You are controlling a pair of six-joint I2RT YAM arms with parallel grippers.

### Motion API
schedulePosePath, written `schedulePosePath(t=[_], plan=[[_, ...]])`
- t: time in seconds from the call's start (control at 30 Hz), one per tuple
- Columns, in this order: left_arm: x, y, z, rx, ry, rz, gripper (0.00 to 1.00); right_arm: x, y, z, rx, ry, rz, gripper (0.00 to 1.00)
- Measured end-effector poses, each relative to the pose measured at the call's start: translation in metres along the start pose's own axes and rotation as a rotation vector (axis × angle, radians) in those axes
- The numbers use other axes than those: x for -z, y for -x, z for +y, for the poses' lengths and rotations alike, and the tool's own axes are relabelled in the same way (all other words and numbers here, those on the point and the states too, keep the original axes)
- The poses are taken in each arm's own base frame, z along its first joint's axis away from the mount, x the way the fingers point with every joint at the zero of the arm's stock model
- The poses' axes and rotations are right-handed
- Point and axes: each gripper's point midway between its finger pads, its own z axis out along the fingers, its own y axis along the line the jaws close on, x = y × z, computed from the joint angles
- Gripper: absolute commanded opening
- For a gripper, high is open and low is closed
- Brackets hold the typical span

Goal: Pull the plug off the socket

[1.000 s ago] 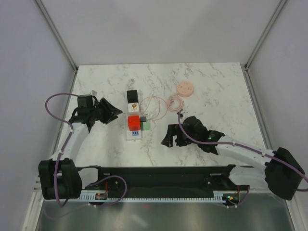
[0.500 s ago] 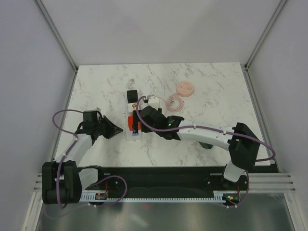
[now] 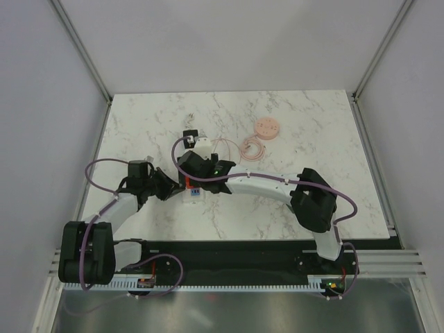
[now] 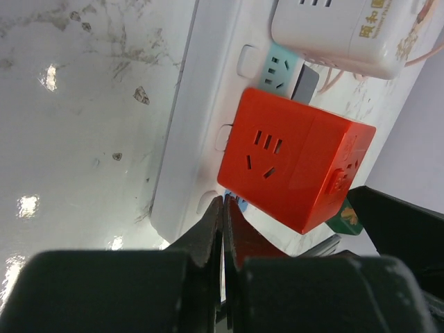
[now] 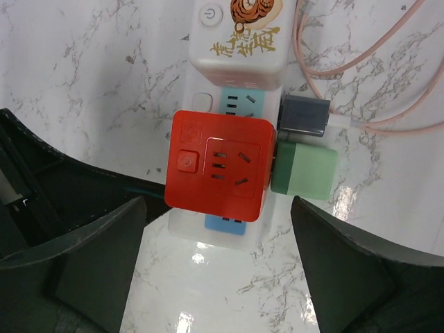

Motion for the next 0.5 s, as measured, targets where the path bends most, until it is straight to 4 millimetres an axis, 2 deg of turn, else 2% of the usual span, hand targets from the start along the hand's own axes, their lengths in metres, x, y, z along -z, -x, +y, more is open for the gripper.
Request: schedulePosePath(t=[0.2,0.5], plan=[[-0.004,-0.004,0.000,0.008,0.000,0.015,0.02,-0.008,-0.003,-0.002,0.017,-0.035,0.010,0.87],[-0.007,-0.012,0.006,0.035,0.012,0.028,0.02,-0.019,-0.007,-0.002,0.031,-0.063,0.017,0.84]])
